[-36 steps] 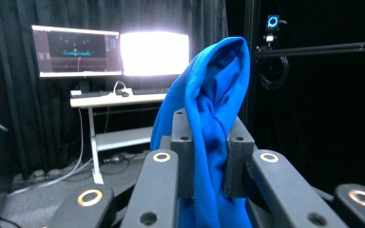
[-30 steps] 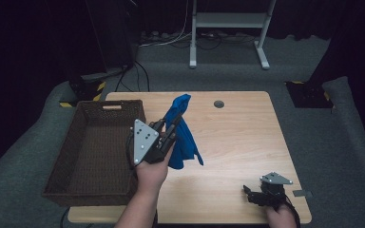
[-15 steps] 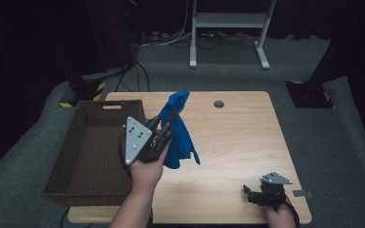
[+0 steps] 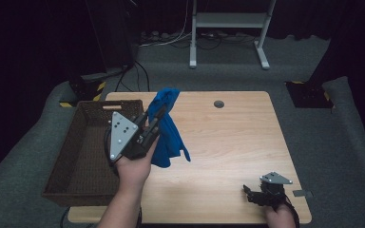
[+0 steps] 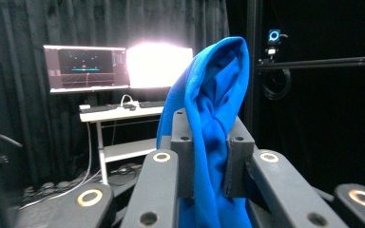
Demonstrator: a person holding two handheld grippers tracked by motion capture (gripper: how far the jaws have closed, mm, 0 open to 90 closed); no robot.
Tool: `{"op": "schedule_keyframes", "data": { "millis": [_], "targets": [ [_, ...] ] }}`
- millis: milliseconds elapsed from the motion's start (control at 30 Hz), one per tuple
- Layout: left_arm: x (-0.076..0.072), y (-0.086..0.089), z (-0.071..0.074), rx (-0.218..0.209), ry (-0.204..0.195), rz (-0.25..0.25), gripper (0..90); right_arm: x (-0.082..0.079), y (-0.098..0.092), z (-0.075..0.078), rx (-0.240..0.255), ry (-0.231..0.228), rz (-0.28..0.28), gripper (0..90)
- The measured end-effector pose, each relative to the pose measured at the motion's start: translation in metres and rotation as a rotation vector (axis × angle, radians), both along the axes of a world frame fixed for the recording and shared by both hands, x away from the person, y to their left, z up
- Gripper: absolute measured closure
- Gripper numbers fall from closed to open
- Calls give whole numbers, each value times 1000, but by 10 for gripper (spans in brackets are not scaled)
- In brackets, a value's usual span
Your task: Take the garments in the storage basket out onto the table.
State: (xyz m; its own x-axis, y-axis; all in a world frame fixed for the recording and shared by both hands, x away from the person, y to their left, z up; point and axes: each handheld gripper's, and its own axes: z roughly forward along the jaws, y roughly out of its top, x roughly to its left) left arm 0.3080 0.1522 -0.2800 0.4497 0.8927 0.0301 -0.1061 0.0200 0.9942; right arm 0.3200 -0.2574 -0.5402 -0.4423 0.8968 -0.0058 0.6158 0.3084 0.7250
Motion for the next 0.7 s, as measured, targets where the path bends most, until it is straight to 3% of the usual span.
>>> {"op": "schedule_keyframes", "data": {
  "millis": [400, 700],
  "targets": [
    [-2, 36, 10, 18, 30, 61, 791, 0, 0, 0, 0, 0, -1, 119],
    [-3, 72, 2, 0, 62, 110, 791, 0, 0, 0, -1, -1, -1, 119]
  ]
}}
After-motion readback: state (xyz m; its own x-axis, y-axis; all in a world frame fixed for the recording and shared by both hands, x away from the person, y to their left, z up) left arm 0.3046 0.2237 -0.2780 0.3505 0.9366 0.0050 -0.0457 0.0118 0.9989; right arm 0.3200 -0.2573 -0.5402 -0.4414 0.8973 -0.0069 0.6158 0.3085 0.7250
